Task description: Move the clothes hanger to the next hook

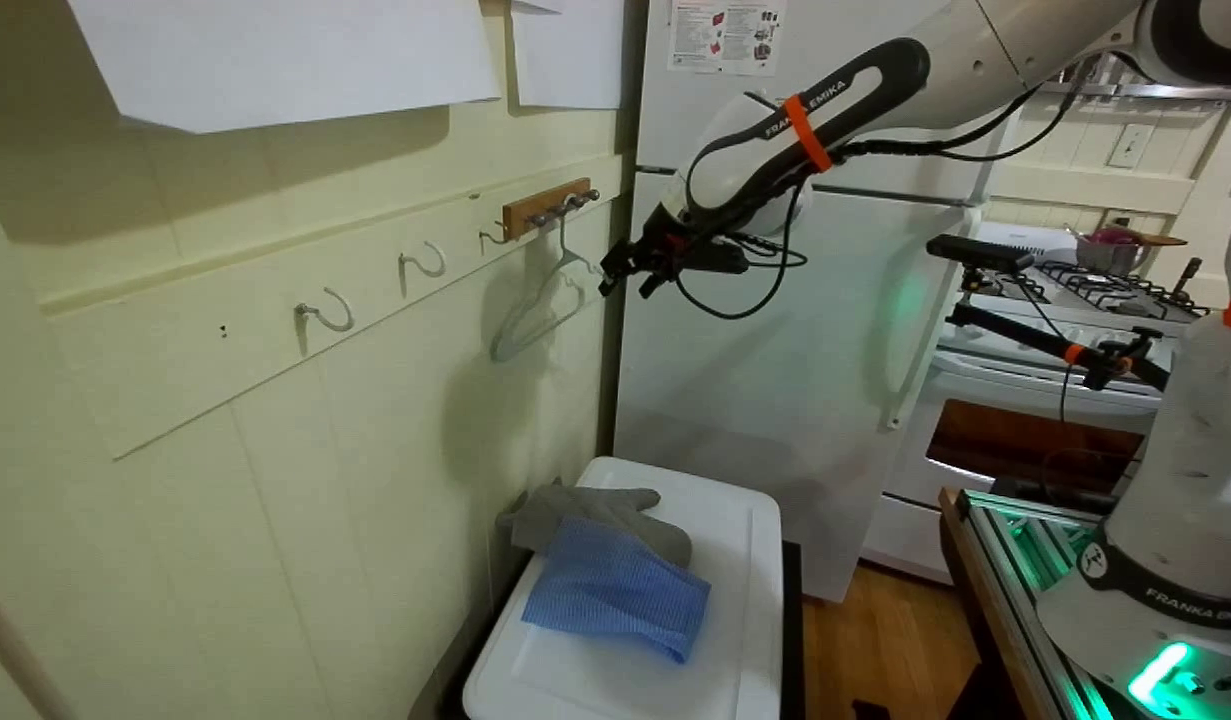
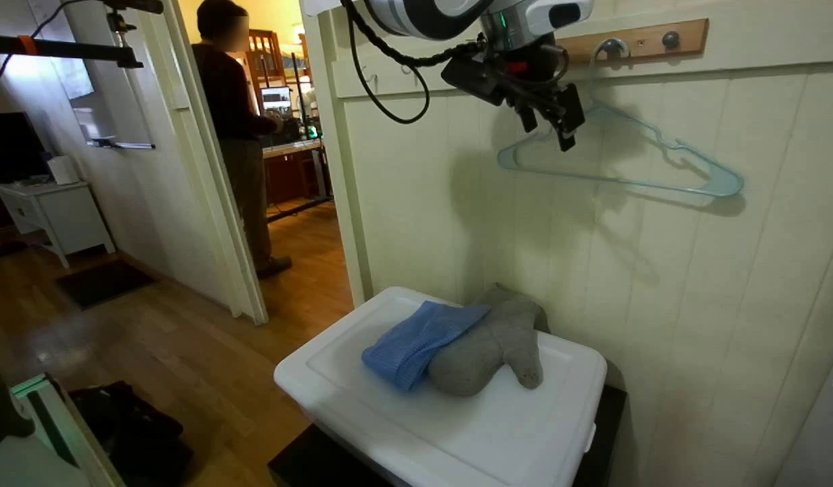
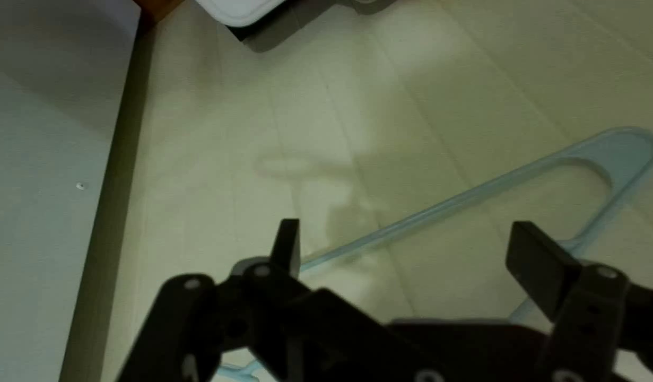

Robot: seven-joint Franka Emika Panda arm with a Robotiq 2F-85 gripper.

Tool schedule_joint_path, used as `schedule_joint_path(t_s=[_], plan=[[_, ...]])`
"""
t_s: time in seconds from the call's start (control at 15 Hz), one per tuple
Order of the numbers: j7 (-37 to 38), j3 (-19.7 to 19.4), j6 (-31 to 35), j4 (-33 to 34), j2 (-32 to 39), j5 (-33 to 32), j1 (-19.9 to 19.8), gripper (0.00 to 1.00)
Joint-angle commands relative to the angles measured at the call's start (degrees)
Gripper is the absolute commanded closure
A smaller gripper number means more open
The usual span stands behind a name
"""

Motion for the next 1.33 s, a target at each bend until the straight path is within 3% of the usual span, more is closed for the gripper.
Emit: schedule_joint_path(t_s=[0.0, 1.13, 1.27], plan=[[2.6, -3.0, -2.9, -3.3, -3.8, -5.1, 2.0, 0.00], [1.1, -3.9, -4.2, -9.2, -9.7, -11.6, 3.7, 0.00], [0.6, -3.6, -3.4, -7.3, -7.9, -9.7, 3.6, 0.00]])
